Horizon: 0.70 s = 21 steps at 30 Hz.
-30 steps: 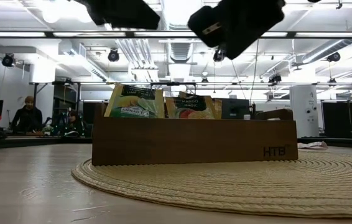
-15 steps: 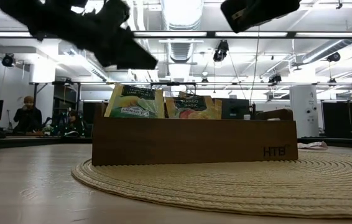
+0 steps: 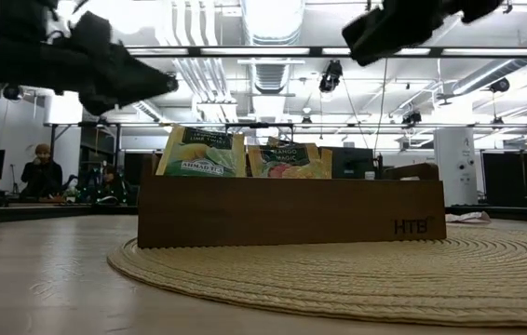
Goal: Pick & Place Tea
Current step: Put the orange tea bag into the right section of the wooden organizer
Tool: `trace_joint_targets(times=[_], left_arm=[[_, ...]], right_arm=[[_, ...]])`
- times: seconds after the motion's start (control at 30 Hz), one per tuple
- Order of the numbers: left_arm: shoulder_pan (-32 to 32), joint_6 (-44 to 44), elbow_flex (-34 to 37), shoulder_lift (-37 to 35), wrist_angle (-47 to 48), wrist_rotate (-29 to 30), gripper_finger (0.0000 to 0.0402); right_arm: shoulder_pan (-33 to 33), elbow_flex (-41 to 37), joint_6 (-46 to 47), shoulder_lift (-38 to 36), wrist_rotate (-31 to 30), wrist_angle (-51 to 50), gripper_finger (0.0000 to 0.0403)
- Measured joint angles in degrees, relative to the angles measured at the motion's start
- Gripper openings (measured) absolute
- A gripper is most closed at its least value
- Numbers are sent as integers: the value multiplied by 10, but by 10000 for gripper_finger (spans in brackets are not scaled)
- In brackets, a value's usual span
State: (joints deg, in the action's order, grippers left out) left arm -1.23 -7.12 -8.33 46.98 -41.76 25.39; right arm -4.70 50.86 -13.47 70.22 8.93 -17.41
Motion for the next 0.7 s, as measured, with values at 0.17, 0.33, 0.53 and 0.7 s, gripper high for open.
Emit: trace_joint_targets(times=[0.17,0.33,0.53,0.7], left_arm=[[-13,-3,23,-112,48,-3,153],[-21,0,29,-225,185,26,153],[-22,-3,55,-351,283,82,153],[-23,18,78,-438,331,82,153]], right_arm=[[22,-13,5,5,0,-2,9],[35,-22,11,5,1,-11,9],[36,-23,11,3,1,-10,9],[48,-23,12,3,1,-12,9]])
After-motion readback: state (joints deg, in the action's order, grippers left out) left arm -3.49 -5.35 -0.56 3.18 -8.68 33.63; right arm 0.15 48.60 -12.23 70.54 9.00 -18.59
